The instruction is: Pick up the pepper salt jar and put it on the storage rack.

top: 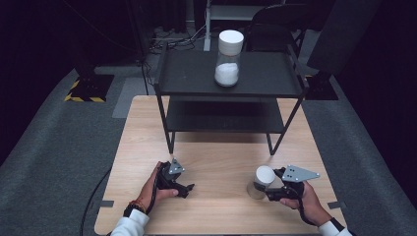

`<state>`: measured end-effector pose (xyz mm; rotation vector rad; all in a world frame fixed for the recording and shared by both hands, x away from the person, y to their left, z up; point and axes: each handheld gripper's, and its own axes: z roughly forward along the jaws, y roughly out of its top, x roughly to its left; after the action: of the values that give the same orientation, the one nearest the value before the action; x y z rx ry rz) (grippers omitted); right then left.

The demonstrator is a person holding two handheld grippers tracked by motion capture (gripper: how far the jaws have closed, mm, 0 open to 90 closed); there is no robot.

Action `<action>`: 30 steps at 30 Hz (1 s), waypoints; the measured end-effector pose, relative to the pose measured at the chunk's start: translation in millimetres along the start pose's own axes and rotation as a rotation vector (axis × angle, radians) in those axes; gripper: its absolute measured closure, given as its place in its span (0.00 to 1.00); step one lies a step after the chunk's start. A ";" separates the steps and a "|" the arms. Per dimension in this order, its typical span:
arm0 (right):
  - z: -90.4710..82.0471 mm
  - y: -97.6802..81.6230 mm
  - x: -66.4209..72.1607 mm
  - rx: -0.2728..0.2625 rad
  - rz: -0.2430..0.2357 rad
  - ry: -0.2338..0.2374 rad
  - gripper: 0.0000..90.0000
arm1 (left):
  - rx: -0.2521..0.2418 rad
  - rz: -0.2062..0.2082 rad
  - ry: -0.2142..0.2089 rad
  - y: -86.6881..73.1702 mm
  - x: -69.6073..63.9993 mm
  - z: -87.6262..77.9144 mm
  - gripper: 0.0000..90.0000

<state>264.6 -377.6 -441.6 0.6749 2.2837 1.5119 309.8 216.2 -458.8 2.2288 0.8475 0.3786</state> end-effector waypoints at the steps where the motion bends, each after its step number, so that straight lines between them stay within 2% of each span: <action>1: 0.0 -0.3 0.5 -0.002 0.000 -0.002 0.37 | 0.000 0.000 0.000 0.0 -0.1 0.0 0.01; 7: -1.2 0.7 3.2 -0.002 0.005 -0.014 0.37 | 0.000 0.000 0.000 0.0 0.0 0.0 0.01; 19: -6.3 5.4 8.7 -0.026 0.027 -0.071 0.37 | 0.000 0.000 0.000 0.0 -0.1 0.0 0.01; 27: -8.8 20.1 14.0 -0.039 0.035 -0.114 0.37 | 0.001 0.000 0.000 0.1 0.0 0.0 0.01; 30: -10.2 29.5 16.2 -0.048 0.022 -0.135 0.37 | 0.000 0.000 0.000 0.0 -0.1 0.0 0.01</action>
<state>252.1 -366.9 -410.6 0.7672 2.1403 1.4789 309.8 216.1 -458.8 2.2287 0.8482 0.3788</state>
